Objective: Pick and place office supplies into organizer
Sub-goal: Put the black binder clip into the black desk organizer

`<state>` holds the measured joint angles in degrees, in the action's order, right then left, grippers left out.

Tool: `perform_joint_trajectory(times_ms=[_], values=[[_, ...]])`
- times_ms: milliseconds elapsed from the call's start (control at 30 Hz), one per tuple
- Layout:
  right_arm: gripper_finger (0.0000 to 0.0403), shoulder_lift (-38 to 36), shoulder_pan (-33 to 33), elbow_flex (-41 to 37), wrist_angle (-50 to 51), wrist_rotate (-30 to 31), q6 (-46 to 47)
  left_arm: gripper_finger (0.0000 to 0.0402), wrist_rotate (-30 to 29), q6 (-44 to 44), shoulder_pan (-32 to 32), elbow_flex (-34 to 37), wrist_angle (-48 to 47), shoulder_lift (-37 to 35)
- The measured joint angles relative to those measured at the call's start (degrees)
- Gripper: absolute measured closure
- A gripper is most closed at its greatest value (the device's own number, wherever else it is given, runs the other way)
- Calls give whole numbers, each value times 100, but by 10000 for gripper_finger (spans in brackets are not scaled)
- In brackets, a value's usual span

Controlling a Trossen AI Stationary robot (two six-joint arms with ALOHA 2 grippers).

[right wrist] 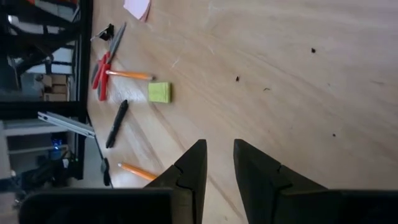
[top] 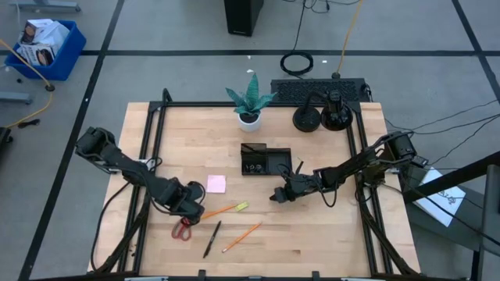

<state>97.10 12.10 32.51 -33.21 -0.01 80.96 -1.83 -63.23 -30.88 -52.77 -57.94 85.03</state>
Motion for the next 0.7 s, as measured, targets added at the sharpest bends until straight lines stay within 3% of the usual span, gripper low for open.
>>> perform_joint_trajectory(times_ms=[200, 333, 700], values=[[328, 1, 0, 0, -16, -12, 239, 313, 91, 79, -195, 0, 434, 503], [328, 2, 2, 0, -51, -26, 247, 313, 169, 44, -268, -31, 159, 741], [328, 9, 9, 0, -197, -188, 370, 314, -62, -114, -227, -73, 186, 754]])
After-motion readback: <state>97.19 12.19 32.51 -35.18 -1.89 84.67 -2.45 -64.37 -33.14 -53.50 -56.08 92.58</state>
